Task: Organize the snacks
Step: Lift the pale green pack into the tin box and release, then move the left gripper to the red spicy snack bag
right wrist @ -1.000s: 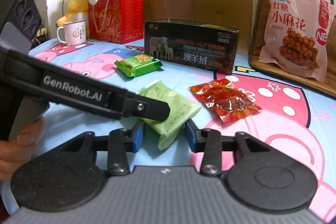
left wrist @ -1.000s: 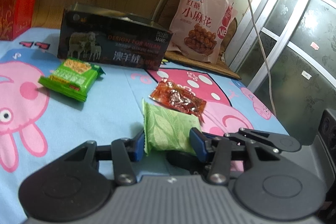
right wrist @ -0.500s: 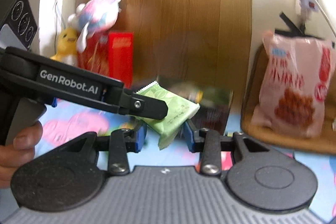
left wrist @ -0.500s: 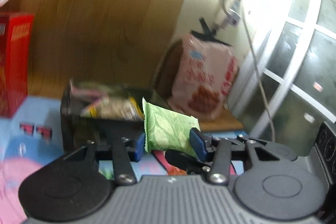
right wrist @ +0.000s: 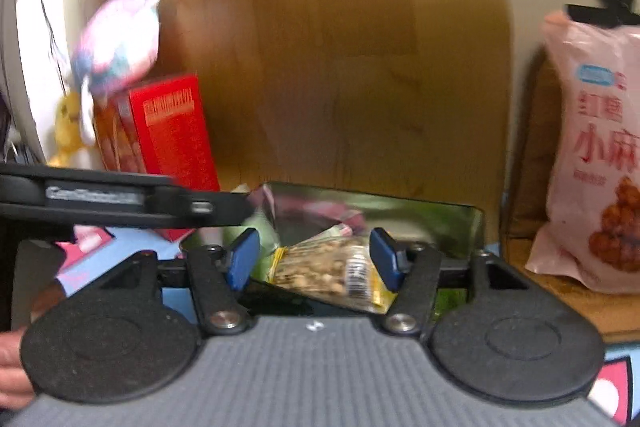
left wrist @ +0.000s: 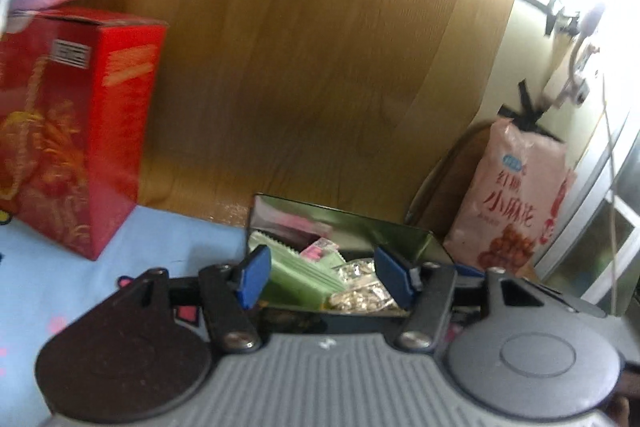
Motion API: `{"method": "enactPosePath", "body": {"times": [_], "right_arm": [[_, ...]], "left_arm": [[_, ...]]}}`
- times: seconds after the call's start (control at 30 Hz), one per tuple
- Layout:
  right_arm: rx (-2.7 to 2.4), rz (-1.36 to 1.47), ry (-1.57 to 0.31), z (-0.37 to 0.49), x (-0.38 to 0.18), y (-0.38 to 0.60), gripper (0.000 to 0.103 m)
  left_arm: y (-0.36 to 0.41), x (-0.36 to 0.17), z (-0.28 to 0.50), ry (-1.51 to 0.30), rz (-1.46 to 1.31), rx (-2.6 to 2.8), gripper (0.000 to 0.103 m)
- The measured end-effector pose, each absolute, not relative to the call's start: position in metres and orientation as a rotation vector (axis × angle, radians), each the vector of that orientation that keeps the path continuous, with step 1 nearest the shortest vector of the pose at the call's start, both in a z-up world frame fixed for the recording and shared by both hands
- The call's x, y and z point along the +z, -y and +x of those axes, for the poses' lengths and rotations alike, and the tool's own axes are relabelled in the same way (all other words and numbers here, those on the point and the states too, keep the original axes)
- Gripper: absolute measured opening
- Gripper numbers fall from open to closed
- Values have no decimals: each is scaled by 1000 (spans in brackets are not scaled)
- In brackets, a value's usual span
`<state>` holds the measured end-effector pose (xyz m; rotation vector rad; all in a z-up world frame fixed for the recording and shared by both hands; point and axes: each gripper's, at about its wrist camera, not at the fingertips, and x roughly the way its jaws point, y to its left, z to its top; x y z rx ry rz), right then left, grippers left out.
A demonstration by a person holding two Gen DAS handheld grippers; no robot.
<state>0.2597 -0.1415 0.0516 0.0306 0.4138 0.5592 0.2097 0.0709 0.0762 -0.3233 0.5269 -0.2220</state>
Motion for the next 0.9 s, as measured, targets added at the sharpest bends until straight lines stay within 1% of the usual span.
{"method": "enactPosePath", "body": {"times": [0.17, 0.3, 0.4, 0.43, 0.47, 0.5, 0.53, 0.6, 0.7, 0.73, 0.77, 0.9], "right_arm": [[529, 96, -439, 222, 44, 196, 63], [497, 78, -498, 193, 23, 223, 66], [488, 31, -573, 179, 4, 231, 75], [495, 12, -601, 178, -2, 229, 80], [499, -9, -637, 178, -9, 226, 80], [497, -33, -636, 175, -15, 221, 82], [496, -91, -613, 167, -17, 213, 80], [542, -190, -588, 151, -16, 195, 63], [686, -241, -574, 127, -17, 170, 61], [702, -277, -535, 116, -18, 162, 56], [730, -303, -516, 108, -18, 155, 55], [853, -362, -478, 89, -22, 136, 55]], "left_arm": [[-79, 67, 174, -536, -364, -262, 59], [-62, 54, 151, -577, -349, -316, 59], [-47, 41, 139, -631, -342, -365, 59], [-40, 36, 138, -654, -337, -378, 59], [-34, 30, 137, -676, -333, -383, 59], [-31, 25, 136, -693, -333, -385, 59], [-28, 21, 134, -708, -337, -387, 59], [-30, 14, 127, -725, -355, -392, 59], [-40, 8, 112, -741, -365, -397, 59], [-44, 7, 107, -745, -365, -399, 59], [-47, 7, 103, -751, -365, -403, 59], [-60, 6, 86, -761, -367, -416, 59]]}}
